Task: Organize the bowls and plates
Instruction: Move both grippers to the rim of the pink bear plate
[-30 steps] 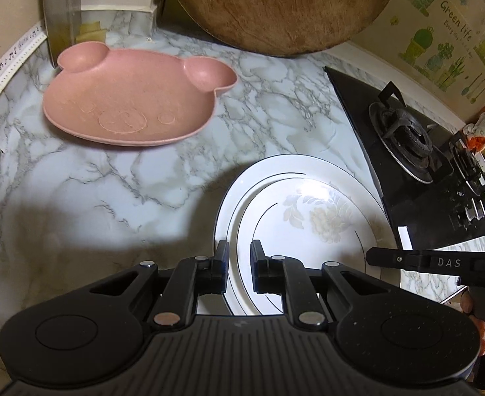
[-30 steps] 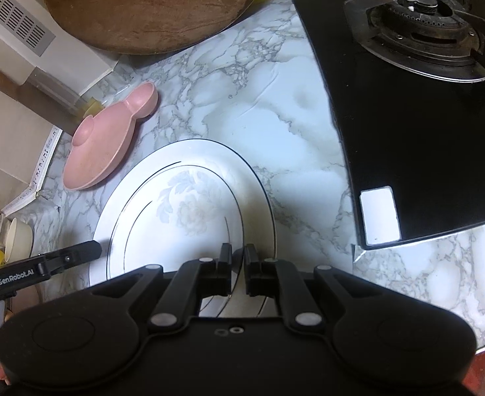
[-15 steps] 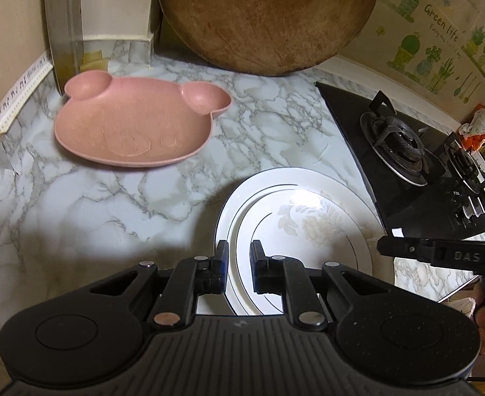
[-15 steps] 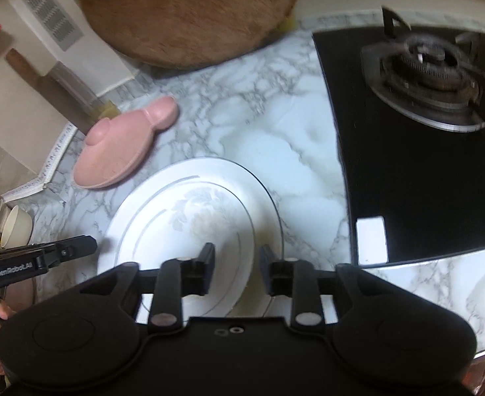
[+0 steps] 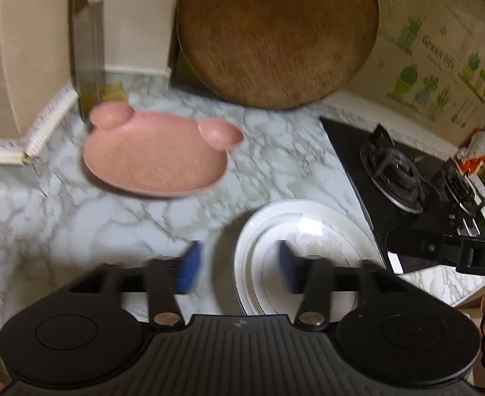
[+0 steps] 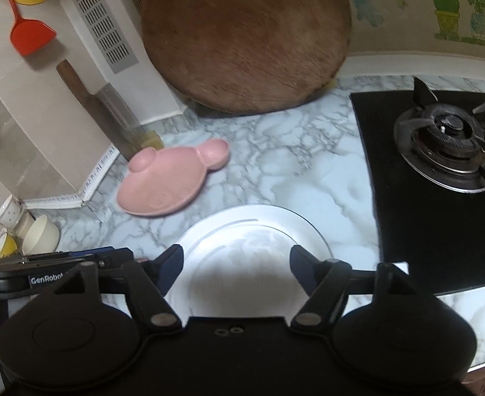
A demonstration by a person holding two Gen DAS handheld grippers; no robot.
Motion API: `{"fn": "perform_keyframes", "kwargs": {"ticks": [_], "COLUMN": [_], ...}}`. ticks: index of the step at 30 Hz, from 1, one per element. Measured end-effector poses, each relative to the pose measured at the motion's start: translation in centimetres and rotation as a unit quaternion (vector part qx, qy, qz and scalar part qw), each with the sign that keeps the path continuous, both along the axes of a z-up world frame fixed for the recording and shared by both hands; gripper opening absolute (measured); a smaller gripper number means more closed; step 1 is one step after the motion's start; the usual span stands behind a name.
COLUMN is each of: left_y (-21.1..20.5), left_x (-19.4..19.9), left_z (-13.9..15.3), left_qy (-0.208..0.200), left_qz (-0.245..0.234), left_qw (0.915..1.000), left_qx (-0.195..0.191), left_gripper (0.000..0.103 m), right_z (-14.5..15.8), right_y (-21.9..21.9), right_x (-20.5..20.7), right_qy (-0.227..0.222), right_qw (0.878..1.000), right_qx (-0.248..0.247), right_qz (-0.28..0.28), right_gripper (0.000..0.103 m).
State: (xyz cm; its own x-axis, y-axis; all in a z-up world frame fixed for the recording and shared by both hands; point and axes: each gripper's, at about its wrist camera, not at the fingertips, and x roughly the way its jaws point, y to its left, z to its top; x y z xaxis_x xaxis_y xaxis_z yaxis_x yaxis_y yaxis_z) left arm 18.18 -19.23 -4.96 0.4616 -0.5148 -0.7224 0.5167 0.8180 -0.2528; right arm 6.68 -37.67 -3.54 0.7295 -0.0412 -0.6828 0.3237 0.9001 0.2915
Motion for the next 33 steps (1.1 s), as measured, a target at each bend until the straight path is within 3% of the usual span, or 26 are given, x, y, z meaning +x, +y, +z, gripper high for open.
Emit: {"fn": "perform_keyframes", "kwargs": {"ticks": [5,7,9,13,21,28,33], "left_y": [1.1,1.4,1.7,2.2,2.0,0.4,-0.4], "left_x": [0.2,0.5,0.7,1.8,6.9,12.0,15.6], "left_z": [1.3,1.6,2.0,2.6,3.4,2.0,0.0], "left_qy": [-0.027,-0.033,-0.043,-0.063,-0.088,-0.071,-0.029], "left_qz": [0.006,0.009,0.014,0.021,0.047,0.055,0.062], "left_qw": [0.9996,0.9994,0.9990,0.9976,0.9929,0.9909,0.9916], "left_qx": [0.000,0.003,0.006,0.019,0.065,0.100,0.110], "left_gripper": [0.069,0.072,0.077,0.078,0.078,0.078,0.078], "right_z": [0.7,1.1,1.5,2.1,1.7,0.0,-1.6], "right_y": [1.9,2.8,3.6,5.1,6.1,6.1,5.2], "right_x": [0.9,1.3,1.7,3.0,7.1,12.1,15.5], "right_qy": [-0.013,-0.017,-0.023,-0.029,-0.015,0.010,0.034], "right_qw": [1.000,0.999,0.999,0.997,0.997,0.996,0.995], "right_qx": [-0.018,-0.027,-0.043,-0.069,-0.051,-0.045,-0.030], "right_qz": [0.005,0.004,-0.004,-0.013,-0.061,-0.075,-0.089], "right_gripper": [0.085,0.097,0.102,0.103,0.103,0.103,0.101]}}
